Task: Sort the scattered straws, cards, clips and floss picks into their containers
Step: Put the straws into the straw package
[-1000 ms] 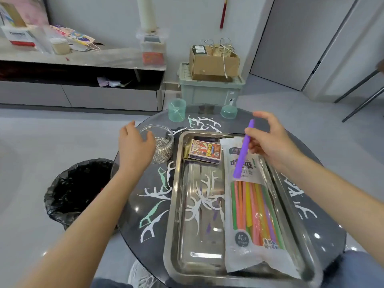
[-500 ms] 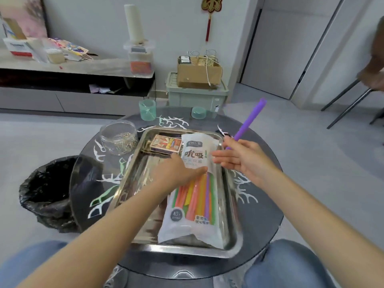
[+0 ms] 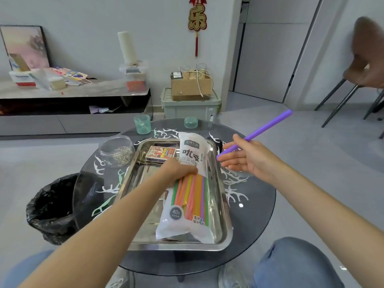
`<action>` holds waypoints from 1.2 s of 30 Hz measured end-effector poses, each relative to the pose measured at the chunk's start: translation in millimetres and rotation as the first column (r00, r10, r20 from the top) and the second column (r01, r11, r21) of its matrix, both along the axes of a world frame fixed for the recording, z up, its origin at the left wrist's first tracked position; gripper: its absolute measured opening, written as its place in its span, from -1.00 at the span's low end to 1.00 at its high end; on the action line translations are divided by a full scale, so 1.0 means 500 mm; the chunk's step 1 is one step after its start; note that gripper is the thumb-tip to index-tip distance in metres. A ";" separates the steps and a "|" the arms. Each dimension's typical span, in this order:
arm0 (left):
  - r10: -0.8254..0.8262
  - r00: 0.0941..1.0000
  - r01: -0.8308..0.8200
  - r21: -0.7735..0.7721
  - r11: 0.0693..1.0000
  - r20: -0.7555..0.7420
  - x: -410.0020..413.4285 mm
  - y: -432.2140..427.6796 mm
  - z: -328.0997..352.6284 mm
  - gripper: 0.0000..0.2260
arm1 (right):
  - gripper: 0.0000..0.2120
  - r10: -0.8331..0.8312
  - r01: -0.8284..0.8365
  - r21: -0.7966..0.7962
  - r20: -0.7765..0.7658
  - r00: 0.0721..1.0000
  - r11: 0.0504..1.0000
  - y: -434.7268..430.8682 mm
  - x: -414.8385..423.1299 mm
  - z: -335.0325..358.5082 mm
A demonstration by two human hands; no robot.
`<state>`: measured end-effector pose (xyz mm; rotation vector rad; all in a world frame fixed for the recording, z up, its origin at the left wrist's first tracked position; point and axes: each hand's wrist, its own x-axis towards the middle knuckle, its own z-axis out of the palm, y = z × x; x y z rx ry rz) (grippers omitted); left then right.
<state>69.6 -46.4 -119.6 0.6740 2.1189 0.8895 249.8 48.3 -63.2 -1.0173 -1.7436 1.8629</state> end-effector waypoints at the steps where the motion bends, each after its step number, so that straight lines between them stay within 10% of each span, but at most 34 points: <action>1: 0.011 1.000 -0.011 0.021 1.000 0.026 0.001 -0.003 0.008 -0.67 | -0.60 -0.004 0.004 0.029 0.022 1.000 1.000 0.001 0.000 0.010; 10: -0.046 0.997 0.072 0.441 0.895 -0.069 -0.045 -0.052 0.177 -0.77 | -0.70 -0.265 0.291 0.199 -0.146 0.953 0.936 0.015 -0.019 0.181; 17: -0.148 0.941 0.295 0.520 0.802 -0.305 -0.090 -0.141 0.224 -0.50 | -0.84 -0.125 0.278 0.228 -0.521 0.845 0.933 -0.028 -0.039 0.338; 36: 0.131 0.824 0.381 0.711 0.591 -0.551 -0.060 -0.231 0.075 -0.58 | -0.79 0.349 -0.096 0.647 -0.275 0.896 0.756 -0.190 0.028 0.276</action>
